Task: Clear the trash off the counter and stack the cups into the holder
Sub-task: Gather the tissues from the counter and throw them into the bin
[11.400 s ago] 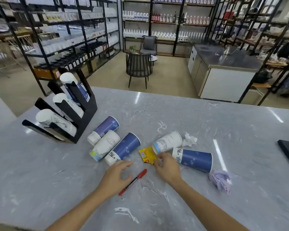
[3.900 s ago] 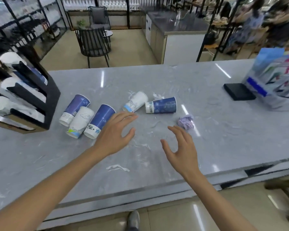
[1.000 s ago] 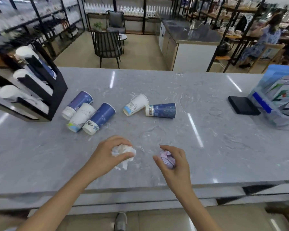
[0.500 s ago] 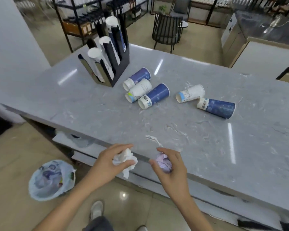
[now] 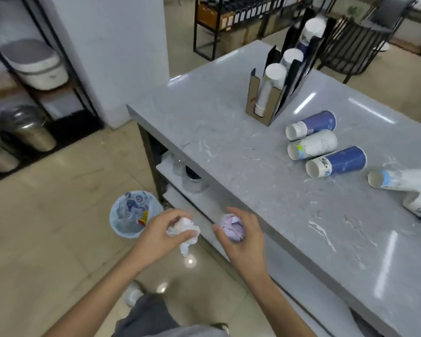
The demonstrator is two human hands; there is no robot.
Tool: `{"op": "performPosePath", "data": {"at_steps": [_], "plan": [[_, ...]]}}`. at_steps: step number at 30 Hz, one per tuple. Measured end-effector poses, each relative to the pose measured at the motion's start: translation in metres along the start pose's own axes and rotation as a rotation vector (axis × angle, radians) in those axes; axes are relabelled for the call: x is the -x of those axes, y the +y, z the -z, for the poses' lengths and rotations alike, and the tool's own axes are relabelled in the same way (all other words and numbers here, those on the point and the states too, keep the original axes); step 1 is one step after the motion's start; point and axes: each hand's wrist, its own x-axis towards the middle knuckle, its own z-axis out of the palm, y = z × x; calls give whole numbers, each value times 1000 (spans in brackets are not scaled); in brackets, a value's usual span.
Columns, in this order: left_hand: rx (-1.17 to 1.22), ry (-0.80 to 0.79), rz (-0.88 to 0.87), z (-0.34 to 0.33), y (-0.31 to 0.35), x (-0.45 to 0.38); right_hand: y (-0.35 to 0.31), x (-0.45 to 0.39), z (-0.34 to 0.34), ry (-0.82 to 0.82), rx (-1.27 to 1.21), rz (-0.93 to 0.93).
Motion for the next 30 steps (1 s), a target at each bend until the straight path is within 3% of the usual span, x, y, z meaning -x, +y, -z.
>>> {"op": "performPosePath", "data": {"at_steps": [17,23,30], "plan": [[9,121,269,179,-158,-15,14,-62,-248,-289,204,12],[47,184,437,191,-222,-26,68,-83,-300,-448,321,-67],[121,321,611,156,-309,-56,152,-117,-360,-682,351,-131]]}}
